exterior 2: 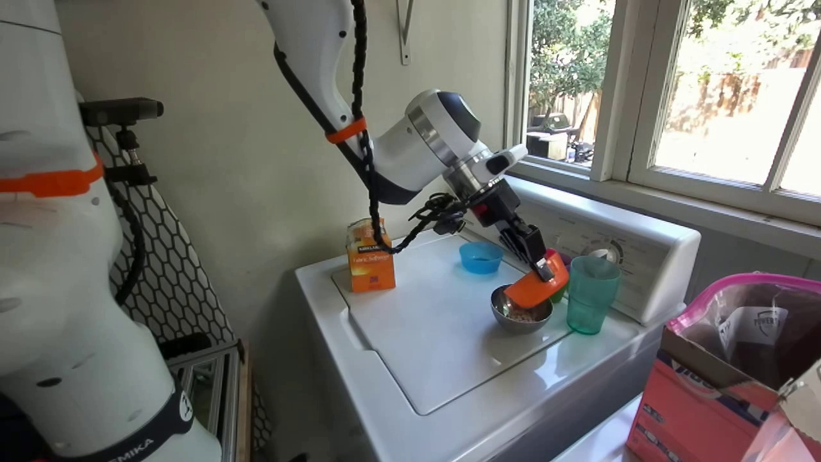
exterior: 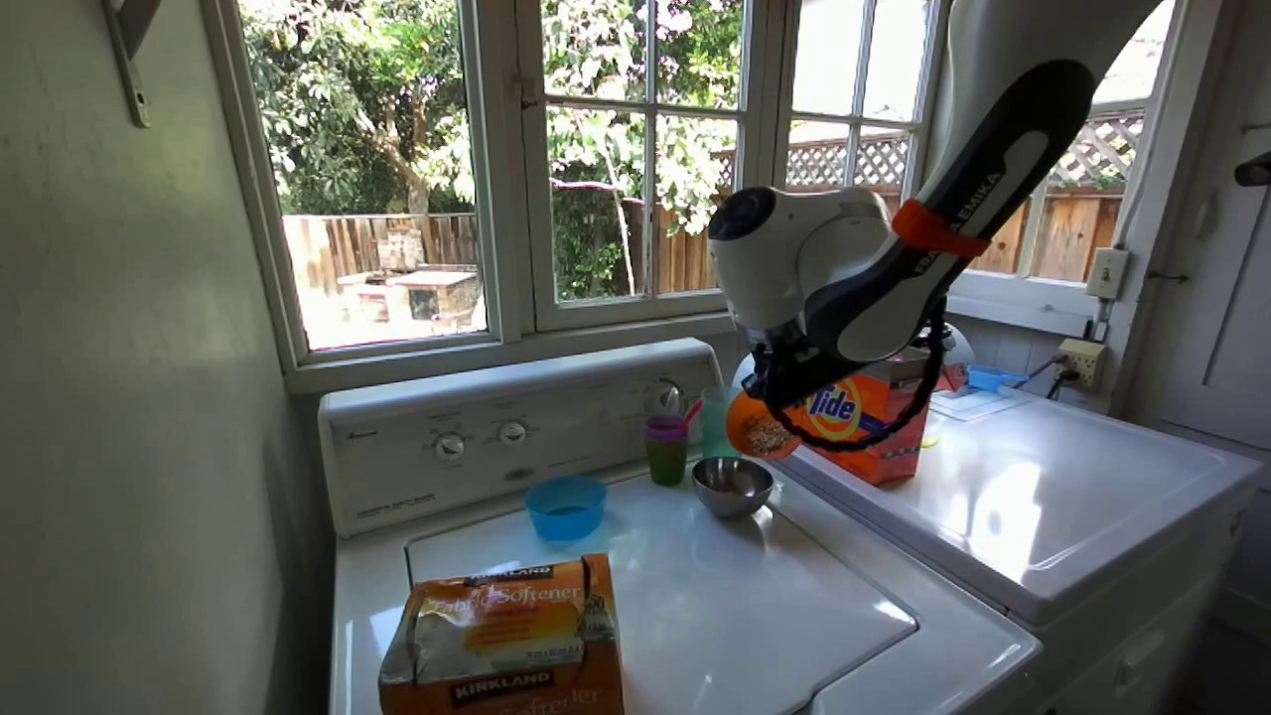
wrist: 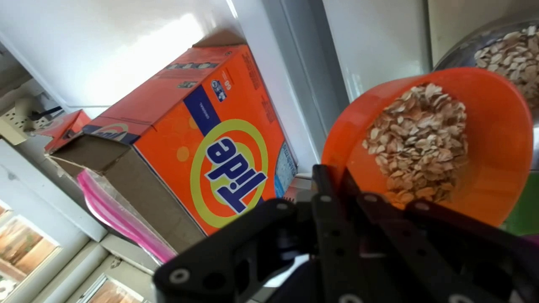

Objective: Move the objects from the orange bowl into the silver bowl

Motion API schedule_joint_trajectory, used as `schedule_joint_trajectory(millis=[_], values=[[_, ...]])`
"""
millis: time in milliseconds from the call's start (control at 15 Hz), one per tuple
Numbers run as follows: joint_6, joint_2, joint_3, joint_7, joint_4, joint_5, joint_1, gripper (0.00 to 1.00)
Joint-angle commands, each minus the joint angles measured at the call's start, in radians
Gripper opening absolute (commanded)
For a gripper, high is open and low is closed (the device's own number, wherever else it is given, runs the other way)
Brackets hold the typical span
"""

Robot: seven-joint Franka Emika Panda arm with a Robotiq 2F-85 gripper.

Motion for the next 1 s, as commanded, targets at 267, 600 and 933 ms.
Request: schedule_joint_trajectory(millis=[267,600,933], values=[[-0.195,0.005,0.071,0.154,-0.024,-0.195,0.020,0.02],[-0.277,0.039,0.114,0.237,-0.027,-0.290,0.040,0.02],[-0.378,0.085,0.146,0.317,-0.024,-0.373,0.061,0.02]])
